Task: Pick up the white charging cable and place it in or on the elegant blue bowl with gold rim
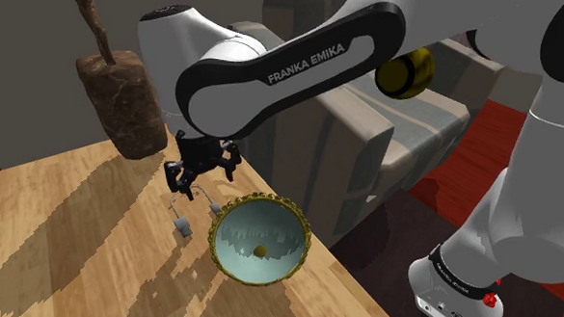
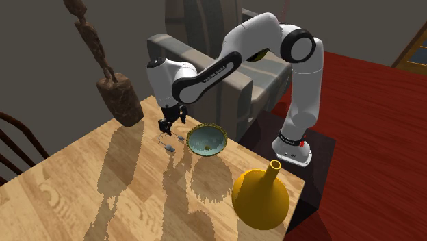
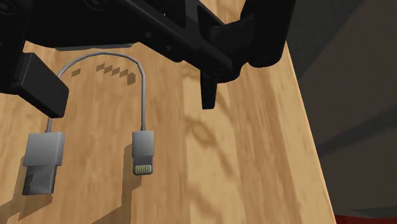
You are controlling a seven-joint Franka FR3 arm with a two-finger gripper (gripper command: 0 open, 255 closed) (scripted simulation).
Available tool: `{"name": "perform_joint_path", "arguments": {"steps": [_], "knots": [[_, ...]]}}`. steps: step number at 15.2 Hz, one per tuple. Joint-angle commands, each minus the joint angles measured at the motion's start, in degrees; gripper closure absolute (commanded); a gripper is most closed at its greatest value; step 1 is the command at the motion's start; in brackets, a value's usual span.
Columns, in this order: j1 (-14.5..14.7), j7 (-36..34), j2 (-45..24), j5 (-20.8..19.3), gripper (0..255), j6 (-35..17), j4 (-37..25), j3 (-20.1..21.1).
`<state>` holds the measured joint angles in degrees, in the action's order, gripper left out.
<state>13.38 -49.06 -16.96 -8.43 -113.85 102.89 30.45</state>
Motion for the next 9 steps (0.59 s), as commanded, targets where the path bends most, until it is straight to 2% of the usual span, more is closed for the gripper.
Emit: {"name": "perform_joint_path", "arguments": {"steps": [1,6,9], "knots": [[0.5,-0.7,-1.3,-0.7,0,-1.1,-0.1,-0.1],[0.8,-1.4,-2.9,-1.7,0,-4.9,2.4,-0.5],[0.8,-1.4,-2.9,-1.7,0,-4.9,2.4,-0.5]]}}
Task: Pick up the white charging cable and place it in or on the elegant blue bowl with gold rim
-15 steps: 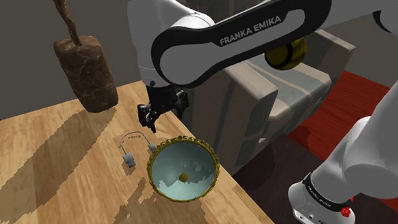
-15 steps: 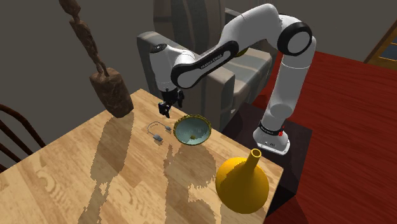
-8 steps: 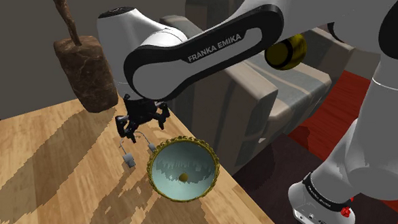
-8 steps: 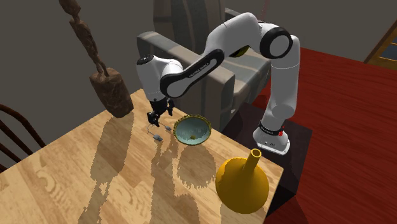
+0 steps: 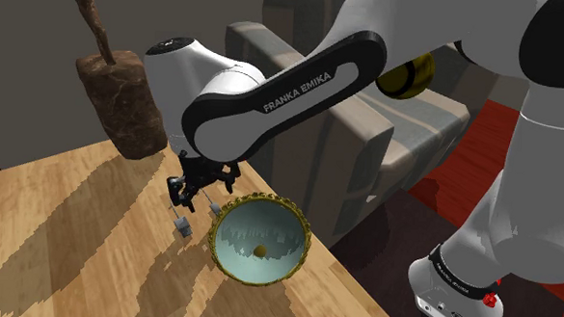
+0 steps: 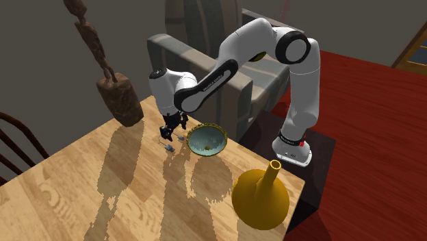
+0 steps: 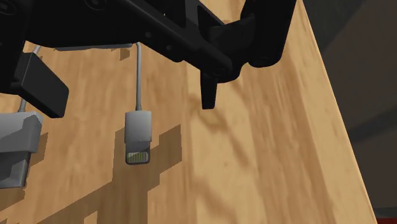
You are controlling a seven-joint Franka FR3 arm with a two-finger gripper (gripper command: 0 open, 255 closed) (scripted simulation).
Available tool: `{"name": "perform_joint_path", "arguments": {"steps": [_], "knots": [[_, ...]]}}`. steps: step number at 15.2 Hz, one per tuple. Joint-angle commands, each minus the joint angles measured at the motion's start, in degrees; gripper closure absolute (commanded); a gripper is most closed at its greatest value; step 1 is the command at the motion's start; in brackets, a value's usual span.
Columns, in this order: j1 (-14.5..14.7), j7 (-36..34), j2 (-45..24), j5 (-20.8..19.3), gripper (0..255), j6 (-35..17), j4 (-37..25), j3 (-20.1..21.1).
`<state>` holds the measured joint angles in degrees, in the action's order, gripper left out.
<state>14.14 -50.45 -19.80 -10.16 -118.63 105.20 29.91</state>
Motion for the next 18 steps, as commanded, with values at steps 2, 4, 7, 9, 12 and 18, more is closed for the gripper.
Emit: {"name": "perform_joint_path", "arguments": {"steps": [2,4,7,9,12,18], "knots": [[0.0,0.0,0.0,0.0,0,-0.1,0.1,0.0],[0.0,0.0,0.0,0.0,0,-0.1,0.1,0.0],[0.0,0.0,0.0,0.0,255,-0.1,0.1,0.0],[0.0,0.0,0.0,0.0,255,-0.1,0.1,0.0],[0.0,0.0,0.0,0.0,255,-0.1,0.1,0.0],[-0.2,0.4,1.0,0.6,255,1.8,-0.9,0.3]]}}
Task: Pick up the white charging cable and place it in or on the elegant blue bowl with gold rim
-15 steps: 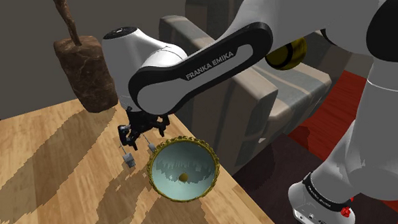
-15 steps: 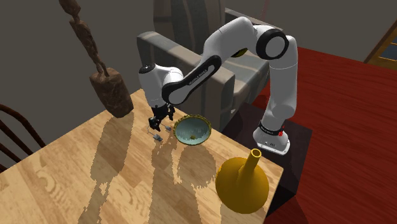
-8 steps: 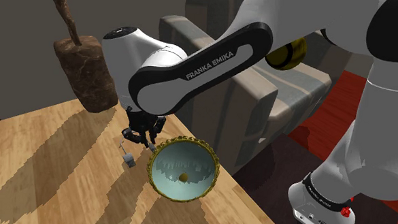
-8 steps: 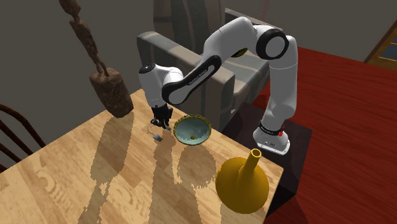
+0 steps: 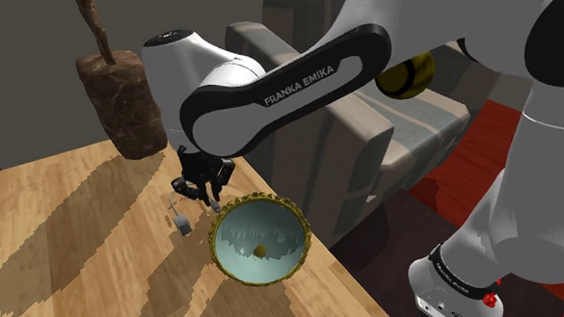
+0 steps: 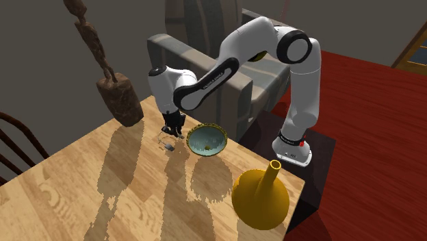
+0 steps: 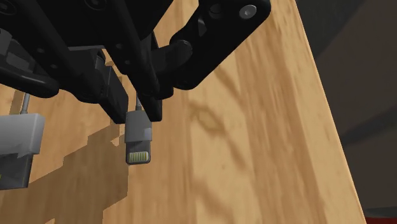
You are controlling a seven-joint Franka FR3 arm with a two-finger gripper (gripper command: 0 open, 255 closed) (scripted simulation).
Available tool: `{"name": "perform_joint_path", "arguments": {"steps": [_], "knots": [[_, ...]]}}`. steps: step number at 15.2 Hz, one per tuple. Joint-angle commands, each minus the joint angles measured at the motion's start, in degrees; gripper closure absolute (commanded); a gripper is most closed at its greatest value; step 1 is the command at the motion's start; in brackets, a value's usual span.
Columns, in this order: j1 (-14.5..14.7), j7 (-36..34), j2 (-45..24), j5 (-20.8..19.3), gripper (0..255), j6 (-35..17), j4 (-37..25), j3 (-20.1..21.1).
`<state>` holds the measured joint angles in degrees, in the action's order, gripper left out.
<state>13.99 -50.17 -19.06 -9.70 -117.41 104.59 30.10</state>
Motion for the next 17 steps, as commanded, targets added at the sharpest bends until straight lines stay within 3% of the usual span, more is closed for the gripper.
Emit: {"name": "perform_joint_path", "arguments": {"steps": [1,17], "knots": [[-0.1,0.2,0.6,0.4,255,1.2,-0.7,0.2],[-0.5,1.7,4.3,2.8,255,12.3,-8.6,1.1]]}}
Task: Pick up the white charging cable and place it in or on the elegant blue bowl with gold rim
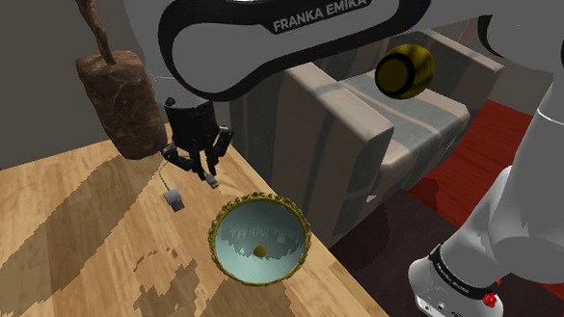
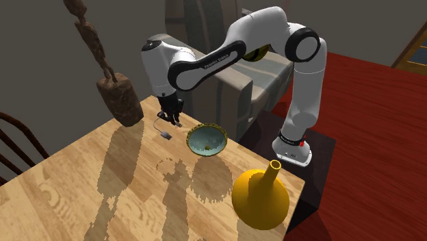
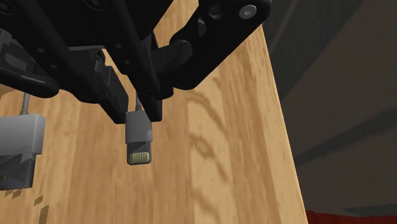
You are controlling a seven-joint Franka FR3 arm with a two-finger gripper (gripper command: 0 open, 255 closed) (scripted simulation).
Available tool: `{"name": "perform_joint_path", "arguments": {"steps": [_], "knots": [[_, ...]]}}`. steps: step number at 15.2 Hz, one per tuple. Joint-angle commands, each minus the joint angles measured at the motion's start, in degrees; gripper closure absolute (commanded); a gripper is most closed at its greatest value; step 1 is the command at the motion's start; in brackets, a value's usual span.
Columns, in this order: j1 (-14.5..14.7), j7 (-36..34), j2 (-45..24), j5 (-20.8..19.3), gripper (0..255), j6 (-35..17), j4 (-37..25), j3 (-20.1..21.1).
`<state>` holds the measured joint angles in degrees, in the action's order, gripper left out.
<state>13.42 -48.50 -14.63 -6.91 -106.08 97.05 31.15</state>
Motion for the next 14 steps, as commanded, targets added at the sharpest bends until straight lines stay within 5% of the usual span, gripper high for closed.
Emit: {"name": "perform_joint_path", "arguments": {"steps": [1,12,14], "knots": [[0.1,0.1,0.0,0.1,255,1.7,-1.6,0.1],[0.5,0.4,0.5,0.5,255,10.0,-9.6,0.4],[-0.1,0.5,3.1,1.8,255,9.3,-6.6,0.6]]}}
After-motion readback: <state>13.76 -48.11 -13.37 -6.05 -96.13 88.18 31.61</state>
